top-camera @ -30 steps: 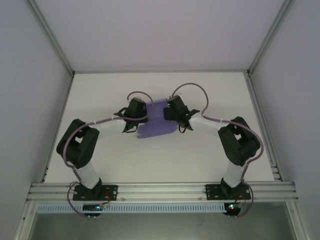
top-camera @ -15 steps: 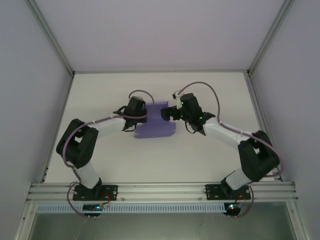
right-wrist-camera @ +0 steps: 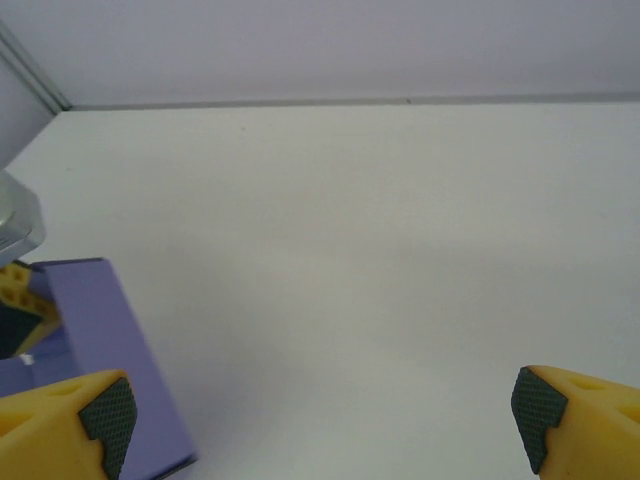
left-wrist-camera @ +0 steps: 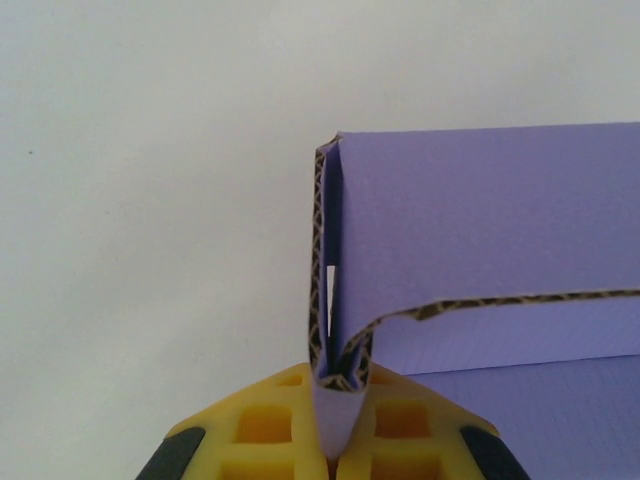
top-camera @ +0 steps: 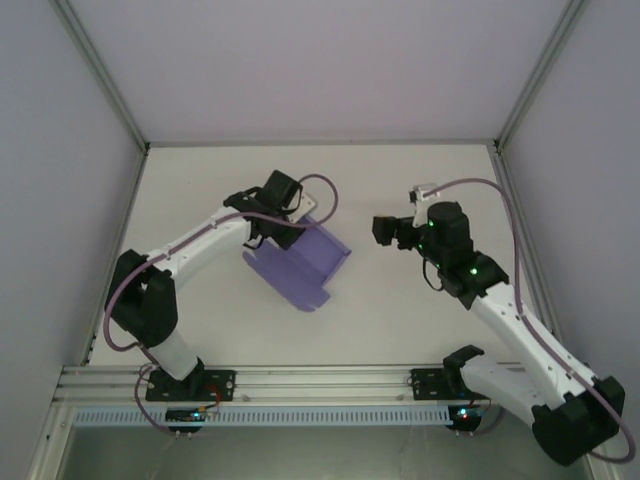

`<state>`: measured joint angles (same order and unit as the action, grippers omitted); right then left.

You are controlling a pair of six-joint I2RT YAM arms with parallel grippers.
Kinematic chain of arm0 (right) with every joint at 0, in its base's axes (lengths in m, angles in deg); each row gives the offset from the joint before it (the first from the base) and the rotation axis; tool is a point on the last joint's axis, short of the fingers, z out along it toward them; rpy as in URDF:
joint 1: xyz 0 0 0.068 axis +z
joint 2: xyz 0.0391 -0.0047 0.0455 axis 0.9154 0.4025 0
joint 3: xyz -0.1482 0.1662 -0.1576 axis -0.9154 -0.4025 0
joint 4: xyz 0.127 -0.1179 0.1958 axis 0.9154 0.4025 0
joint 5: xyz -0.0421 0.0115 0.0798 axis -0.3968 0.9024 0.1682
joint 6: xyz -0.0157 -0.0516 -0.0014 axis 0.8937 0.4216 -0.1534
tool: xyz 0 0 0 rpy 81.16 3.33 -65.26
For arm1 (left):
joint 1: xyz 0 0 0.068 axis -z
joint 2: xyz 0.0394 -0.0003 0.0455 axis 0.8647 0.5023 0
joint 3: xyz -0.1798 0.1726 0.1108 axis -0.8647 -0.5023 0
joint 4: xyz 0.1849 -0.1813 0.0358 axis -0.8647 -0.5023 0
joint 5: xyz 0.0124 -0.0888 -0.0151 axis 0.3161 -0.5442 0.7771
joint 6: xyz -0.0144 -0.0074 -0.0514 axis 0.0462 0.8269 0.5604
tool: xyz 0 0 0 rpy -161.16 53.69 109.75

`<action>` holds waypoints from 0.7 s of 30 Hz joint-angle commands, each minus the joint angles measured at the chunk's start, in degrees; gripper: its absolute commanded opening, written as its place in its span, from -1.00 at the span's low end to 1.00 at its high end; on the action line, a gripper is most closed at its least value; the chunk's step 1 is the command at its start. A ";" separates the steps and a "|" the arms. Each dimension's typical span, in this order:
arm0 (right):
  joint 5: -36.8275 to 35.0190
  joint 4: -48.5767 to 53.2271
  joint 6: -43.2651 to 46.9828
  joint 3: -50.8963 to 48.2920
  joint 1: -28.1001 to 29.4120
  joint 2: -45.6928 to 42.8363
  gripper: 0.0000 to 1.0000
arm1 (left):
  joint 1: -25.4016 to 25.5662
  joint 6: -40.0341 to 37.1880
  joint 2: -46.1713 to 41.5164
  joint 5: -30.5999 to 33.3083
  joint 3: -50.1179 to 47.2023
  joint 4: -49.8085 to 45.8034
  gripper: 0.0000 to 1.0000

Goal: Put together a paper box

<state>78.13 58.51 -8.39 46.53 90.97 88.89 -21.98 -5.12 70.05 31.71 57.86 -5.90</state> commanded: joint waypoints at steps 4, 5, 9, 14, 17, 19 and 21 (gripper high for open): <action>4.79 11.41 -2.05 0.31 -5.36 -2.19 0.98 | 5.63 -10.47 5.62 12.00 4.66 -15.20 -1.00; 5.08 12.62 -2.05 0.70 -5.75 -1.83 0.98 | 6.22 -11.19 6.61 13.32 5.43 -15.74 -1.00; 4.67 14.74 -2.29 0.53 -6.66 -0.82 0.98 | 8.48 -12.67 11.86 16.64 9.81 -18.52 -1.00; 5.65 15.67 -2.49 -0.18 -7.84 -0.26 0.98 | 9.62 -15.64 18.33 18.15 13.80 -19.41 -1.00; 4.94 16.87 -2.40 0.01 -8.82 0.20 0.98 | 9.67 -17.16 22.25 18.43 16.44 -19.33 -0.91; 4.44 17.08 -2.40 -0.11 -9.42 0.07 0.98 | 9.67 -17.77 24.69 17.71 18.35 -19.31 -0.91; 4.44 17.08 -2.40 -0.36 -10.12 -0.15 0.98 | 9.65 -18.42 26.51 16.68 20.06 -19.12 -0.91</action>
<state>82.89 73.68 -10.16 46.07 81.73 88.91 -12.47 -20.87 94.68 47.68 75.01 -22.97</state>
